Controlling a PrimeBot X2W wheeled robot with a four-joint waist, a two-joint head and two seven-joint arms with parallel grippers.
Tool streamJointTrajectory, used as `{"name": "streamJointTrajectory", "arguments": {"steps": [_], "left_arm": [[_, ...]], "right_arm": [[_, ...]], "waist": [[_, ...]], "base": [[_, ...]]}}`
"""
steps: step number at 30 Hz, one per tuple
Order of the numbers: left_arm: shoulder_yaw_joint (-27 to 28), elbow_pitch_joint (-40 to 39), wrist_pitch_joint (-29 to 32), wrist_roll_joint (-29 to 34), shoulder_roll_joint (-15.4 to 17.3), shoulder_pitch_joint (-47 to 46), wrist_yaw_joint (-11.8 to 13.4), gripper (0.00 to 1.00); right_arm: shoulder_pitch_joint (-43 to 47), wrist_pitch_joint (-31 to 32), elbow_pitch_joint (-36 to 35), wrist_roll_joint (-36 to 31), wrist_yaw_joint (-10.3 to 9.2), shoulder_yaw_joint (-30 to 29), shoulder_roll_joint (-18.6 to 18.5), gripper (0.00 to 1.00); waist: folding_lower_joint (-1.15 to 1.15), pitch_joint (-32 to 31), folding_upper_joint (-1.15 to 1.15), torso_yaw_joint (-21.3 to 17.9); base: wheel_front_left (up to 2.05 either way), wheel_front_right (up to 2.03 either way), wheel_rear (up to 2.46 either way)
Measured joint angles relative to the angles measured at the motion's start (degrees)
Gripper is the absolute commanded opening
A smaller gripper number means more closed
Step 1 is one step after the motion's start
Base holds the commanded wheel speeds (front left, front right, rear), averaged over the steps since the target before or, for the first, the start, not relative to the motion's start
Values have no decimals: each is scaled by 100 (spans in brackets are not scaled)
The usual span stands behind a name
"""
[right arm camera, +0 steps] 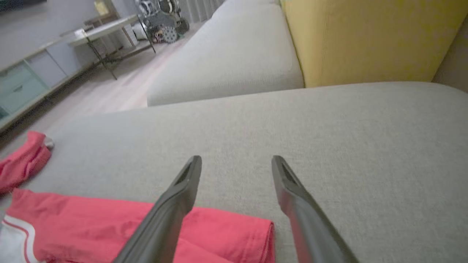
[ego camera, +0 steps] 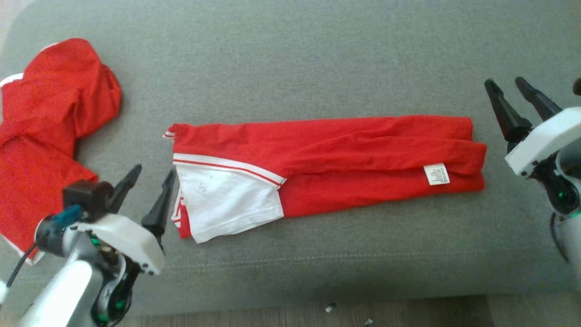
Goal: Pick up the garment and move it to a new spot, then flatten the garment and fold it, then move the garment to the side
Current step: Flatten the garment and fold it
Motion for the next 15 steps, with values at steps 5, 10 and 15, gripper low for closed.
{"name": "streamJointTrajectory", "arguments": {"steps": [5,10,15], "left_arm": [[346,90,-847,-256,-570,-17,187,100],[704,146,-1459,-413,-1118,-24,263,100],[1312,-38,-1507,-29,-1735,21,174,100]], "right_arm": [[462,-475,-572,-171,0,-675,528,100],[962,-1003,-1199,-575,0,-1246,1101,100],[1415,-1444,-1515,-998,0,-1667,1538,100]], "waist": [[0,-106,0,136],[0,-202,0,319],[0,-275,0,442]], "base": [[0,0,0],[0,0,0],[0,0,0]]}}
